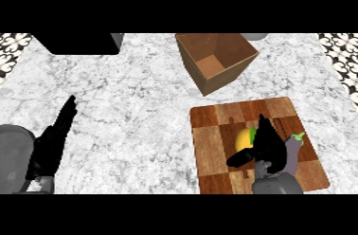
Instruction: Pick the lemon from the cutting board and place it in the cardboard box
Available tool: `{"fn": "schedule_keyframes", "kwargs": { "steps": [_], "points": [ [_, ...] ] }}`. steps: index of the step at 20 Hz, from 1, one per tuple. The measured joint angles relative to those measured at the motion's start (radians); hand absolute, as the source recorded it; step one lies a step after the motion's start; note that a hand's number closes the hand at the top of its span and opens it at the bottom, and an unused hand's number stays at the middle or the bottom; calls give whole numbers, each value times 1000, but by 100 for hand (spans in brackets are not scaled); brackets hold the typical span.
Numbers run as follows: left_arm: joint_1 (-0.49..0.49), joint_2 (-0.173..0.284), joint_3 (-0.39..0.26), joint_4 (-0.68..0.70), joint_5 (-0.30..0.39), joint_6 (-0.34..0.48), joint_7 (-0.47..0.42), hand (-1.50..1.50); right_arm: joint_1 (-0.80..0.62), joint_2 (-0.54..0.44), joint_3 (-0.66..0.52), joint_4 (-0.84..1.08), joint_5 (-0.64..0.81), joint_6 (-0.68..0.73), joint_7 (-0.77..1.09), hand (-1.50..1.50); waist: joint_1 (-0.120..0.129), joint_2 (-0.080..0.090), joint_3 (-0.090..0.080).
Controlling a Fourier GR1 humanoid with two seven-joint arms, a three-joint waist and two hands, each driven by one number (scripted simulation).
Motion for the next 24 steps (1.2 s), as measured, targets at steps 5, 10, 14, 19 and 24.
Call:
{"fn": "schedule_keyframes", "kwargs": {
  "steps": [5, 10, 14, 19, 24],
  "points": [
    [-7, -23, 12, -8, -30, -7, 13, 0, -10, 0, -14, 37, -35, -18, -19, 150, -1, 0, 0],
    [-4, -30, 32, -9, -38, -27, 3, 0, -17, -14, 5, 55, 51, -50, -22, 150, -1, -3, -2],
    [-5, -38, 42, 4, -44, -30, 2, 0, -7, -22, 37, 25, 151, -60, -7, 150, -2, -2, -1],
    [-14, -45, 42, 12, -45, -34, -1, 0, -43, -210, -29, 91, 73, -12, -263, 150, 1, 1, 0],
    [-22, -47, 40, 10, -48, -39, -3, 0, -109, -409, -97, 215, -6, 20, -589, 150, 10, 5, 1]
  ]
}}
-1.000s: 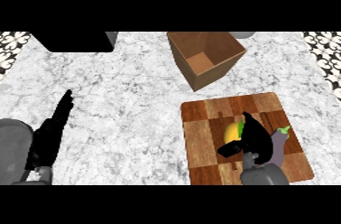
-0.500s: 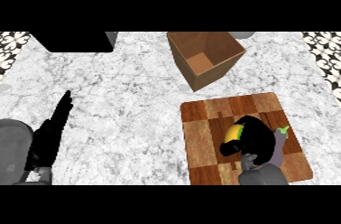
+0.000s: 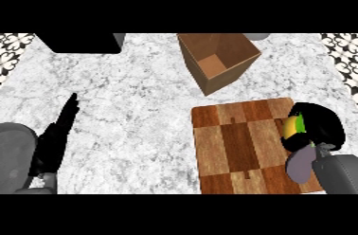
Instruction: Pick the lemon from the cutting board and place it in the cardboard box
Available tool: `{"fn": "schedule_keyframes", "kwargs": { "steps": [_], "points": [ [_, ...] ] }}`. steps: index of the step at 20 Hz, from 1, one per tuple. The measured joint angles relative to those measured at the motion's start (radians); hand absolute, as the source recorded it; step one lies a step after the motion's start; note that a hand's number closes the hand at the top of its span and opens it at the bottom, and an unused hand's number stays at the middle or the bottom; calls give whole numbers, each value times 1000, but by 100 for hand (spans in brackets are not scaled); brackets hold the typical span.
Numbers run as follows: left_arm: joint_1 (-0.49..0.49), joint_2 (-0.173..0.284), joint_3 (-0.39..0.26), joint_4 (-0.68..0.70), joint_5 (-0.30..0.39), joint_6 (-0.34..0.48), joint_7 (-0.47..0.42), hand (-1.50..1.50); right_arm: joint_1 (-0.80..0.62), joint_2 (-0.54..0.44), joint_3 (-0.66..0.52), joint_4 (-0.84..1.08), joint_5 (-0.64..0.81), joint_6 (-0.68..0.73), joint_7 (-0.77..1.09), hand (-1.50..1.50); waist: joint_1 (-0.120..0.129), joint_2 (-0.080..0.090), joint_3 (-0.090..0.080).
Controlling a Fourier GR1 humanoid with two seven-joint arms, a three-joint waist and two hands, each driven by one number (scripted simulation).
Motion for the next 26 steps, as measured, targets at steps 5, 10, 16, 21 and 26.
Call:
{"fn": "schedule_keyframes", "kwargs": {
  "steps": [5, 10, 16, 21, 26],
  "points": [
    [-5, -4, 2, -18, -14, -2, 22, 0, -96, -82, -61, 131, 1, -36, -176, 150, -2, -2, -1],
    [12, -11, 16, -2, -17, -6, 0, 0, -122, -94, -106, 64, -41, -29, -232, 150, -9, -5, -1],
    [19, -11, 19, -12, -15, -12, 9, 0, -176, -58, -191, -50, -225, -22, -369, 150, -13, -8, -1],
    [9, -24, 10, -11, -26, -11, 14, 0, -244, -27, -215, -134, -328, 34, -390, 150, -12, -7, -1],
    [-10, -25, 21, -14, -32, -19, 28, 0, -349, 14, -205, -174, -355, 79, -314, 150, -8, -6, -2]
  ]
}}
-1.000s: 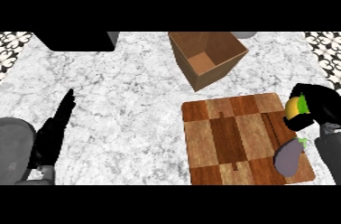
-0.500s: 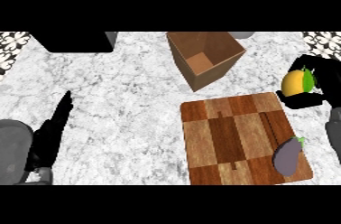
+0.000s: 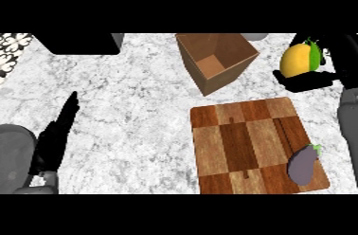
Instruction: Pick the lemon from the cutting board and place it in the cardboard box
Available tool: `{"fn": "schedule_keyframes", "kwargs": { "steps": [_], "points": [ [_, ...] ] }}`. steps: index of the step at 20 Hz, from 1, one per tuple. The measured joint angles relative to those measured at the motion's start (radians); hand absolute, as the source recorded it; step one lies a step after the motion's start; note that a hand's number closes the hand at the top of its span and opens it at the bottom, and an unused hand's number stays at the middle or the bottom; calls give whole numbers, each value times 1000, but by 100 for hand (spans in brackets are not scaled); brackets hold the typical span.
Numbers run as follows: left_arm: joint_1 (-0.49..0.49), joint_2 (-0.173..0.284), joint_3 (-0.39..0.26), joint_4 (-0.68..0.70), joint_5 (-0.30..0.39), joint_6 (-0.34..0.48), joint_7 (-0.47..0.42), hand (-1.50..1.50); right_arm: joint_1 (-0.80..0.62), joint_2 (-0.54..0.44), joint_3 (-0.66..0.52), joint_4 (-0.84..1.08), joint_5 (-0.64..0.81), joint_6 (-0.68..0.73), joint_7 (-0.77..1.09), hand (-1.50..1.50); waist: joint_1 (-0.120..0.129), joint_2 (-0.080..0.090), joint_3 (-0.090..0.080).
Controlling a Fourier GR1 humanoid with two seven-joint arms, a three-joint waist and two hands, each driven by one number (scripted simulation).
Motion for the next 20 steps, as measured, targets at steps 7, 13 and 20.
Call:
{"fn": "schedule_keyframes", "kwargs": {
  "steps": [7, 13, 20],
  "points": [
    [-2, -1, 15, 12, 1, -19, -16, 0, -234, 75, 38, 202, 64, -19, 85, 150, 11, 3, 0],
    [2, -34, -14, -15, -25, -4, 6, 0, -387, 147, 50, 464, 121, -86, 72, 150, 20, 6, 0],
    [-25, -27, -6, -3, -23, -20, 0, 0, -540, 212, 34, 811, 175, -188, 27, 150, 39, 15, 0]
  ]
}}
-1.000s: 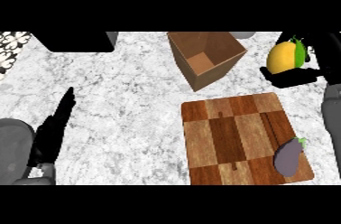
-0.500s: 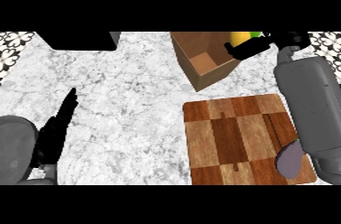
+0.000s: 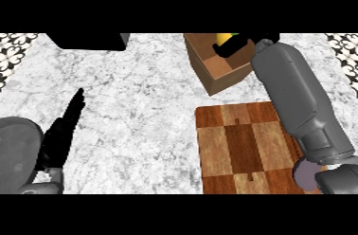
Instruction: Pick the lemon from the cutting board and place it in the cardboard box
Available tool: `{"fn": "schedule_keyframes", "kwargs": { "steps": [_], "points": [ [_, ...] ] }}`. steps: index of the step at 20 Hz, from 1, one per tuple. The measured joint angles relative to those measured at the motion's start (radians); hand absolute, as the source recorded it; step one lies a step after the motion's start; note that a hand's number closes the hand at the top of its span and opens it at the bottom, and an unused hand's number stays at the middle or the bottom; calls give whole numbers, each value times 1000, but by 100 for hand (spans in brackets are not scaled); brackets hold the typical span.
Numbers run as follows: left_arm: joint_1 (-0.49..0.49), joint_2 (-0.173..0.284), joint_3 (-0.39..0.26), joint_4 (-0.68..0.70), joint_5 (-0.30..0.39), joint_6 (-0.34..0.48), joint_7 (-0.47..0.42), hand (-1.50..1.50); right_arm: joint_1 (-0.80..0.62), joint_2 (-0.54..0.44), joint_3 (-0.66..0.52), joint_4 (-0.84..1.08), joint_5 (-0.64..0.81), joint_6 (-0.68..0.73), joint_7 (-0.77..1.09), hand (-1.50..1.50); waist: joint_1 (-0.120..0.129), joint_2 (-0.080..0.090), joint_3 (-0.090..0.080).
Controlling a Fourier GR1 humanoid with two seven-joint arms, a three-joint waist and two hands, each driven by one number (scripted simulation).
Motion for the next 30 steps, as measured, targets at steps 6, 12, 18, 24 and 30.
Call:
{"fn": "schedule_keyframes", "kwargs": {
  "steps": [6, 12, 18, 24, 30],
  "points": [
    [2, 9, 7, -8, 2, -13, -3, 0, -50, 24, -51, 221, 4, -87, -29, -150, 11, 6, 0],
    [-14, 5, 9, 12, 8, -23, -20, 0, -73, 52, -108, 340, -22, -183, -99, -150, 23, 13, 1],
    [-8, 10, 15, 24, 8, -29, -32, 0, -73, 52, -233, 322, -132, -307, -197, -150, 20, 13, 2],
    [-16, 6, 22, 27, 8, -25, -24, 0, -63, 1, -389, 286, -291, -313, -321, -150, 9, 10, 2],
    [-9, 1, 26, 16, 5, -18, -7, 0, -16, -100, -509, 280, -407, -292, -414, -150, -3, 4, 2]
  ]
}}
